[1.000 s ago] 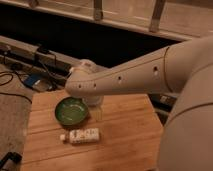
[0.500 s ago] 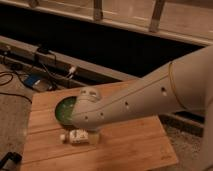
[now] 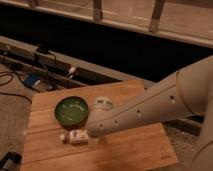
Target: Place the bottle in the ceramic bowl
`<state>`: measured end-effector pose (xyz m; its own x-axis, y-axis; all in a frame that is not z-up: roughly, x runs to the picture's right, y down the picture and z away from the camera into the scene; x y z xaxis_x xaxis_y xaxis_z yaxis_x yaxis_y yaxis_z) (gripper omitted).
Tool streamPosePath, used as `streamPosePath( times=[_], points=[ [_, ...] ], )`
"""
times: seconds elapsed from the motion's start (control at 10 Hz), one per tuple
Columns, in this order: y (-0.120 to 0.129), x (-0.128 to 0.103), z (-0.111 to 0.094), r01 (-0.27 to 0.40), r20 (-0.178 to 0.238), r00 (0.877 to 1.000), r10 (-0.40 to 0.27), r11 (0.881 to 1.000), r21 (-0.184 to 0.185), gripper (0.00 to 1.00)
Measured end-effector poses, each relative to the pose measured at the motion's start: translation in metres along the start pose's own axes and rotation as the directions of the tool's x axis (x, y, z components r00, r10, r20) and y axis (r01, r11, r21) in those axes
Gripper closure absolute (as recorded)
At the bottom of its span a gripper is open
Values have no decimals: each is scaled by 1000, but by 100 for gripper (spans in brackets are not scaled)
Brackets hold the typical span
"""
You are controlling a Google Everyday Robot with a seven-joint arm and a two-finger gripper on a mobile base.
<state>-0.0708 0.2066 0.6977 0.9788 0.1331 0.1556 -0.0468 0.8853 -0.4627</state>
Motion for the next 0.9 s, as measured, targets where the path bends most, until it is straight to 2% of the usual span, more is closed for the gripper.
streamPosePath(
  times=[0.3,0.5,0.9],
  points=[
    [-4,-16,6,42,4,999,-42,999,3,20],
    [-11,-17,18,51,-3,999,-51,999,-5,20],
    [-13,-15,20,49,-9,999,-49,999,-6,20]
  ],
)
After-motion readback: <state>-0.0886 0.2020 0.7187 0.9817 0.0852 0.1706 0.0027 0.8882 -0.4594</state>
